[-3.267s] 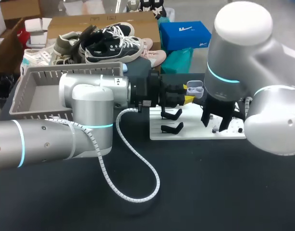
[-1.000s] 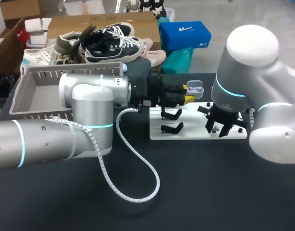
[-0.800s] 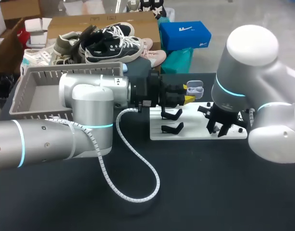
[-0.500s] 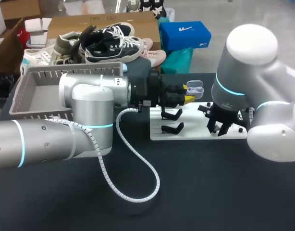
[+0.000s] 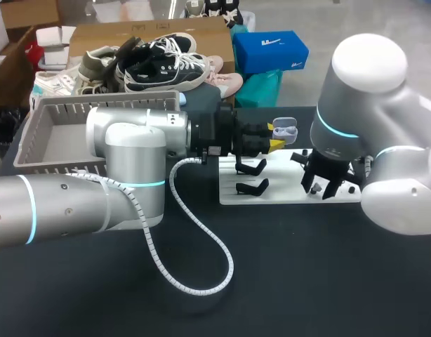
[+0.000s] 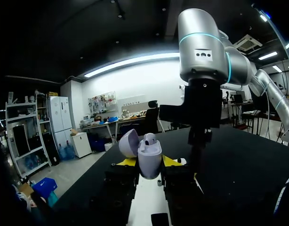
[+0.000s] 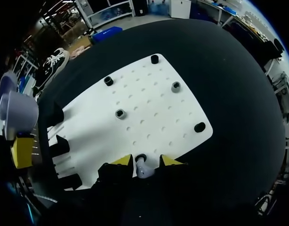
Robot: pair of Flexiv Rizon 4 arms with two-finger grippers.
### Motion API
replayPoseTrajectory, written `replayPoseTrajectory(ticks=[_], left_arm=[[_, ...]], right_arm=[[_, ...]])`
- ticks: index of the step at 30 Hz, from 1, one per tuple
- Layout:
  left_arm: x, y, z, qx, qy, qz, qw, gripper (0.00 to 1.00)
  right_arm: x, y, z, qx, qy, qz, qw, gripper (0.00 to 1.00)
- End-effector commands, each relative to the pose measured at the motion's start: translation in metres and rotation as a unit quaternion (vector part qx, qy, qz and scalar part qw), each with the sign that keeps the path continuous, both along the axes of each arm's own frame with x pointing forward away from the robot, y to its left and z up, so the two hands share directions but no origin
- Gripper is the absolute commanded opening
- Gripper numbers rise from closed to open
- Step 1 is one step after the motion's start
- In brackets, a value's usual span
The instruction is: Pick up each earbud case from the left stands, insert the matching earbuds, close the lid, and place the case in the box.
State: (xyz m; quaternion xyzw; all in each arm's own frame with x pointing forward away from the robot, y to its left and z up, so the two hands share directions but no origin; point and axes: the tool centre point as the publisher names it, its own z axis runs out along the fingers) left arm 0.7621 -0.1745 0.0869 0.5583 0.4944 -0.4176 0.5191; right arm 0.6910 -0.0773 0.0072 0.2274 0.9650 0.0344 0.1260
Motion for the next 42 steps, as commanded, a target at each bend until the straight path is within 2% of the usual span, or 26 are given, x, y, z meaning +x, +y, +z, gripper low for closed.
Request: replayPoseTrajectory(ticks=[1, 20, 24, 25, 26, 28, 34, 42], left_arm=[[0.0, 0.0, -0.001, -0.001, -0.001, 0.0, 1.0, 0.0], [0.0, 0.0, -0.001, -0.001, -0.001, 0.0, 1.0, 0.0], [0.0, 0.0, -0.001, -0.001, -0.001, 0.0, 1.0, 0.0], [0.0, 0.0, -0.001, -0.001, -0.001, 0.0, 1.0, 0.0], [0.0, 0.0, -0.001, -0.001, -0.001, 0.0, 1.0, 0.0], [0.0, 0.0, -0.001, -0.001, -0.001, 0.0, 1.0, 0.0], [0.0, 0.0, -0.001, -0.001, -0.001, 0.0, 1.0, 0.0], [0.0, 0.0, -0.001, -0.001, -0.001, 0.0, 1.0, 0.0]], right_arm=[[-0.005, -0.003, 0.005, 0.0, -0.008, -0.003, 1.0, 0.34], [-0.003, -0.003, 0.005, 0.003, -0.013, -0.002, 1.0, 0.25], [-0.002, -0.002, 0.005, 0.003, -0.012, -0.001, 1.0, 0.17], [-0.002, -0.002, 0.005, 0.004, -0.012, -0.001, 1.0, 0.13], [-0.002, -0.002, 0.005, 0.003, -0.012, -0.001, 1.0, 0.04], [-0.002, -0.001, 0.005, 0.003, -0.012, 0.0, 1.0, 0.0], [-0.005, 0.0, 0.009, 0.005, -0.014, 0.0, 1.0, 0.0], [-0.016, -0.003, 0.03, 0.005, -0.035, -0.002, 0.999, 0.0]])
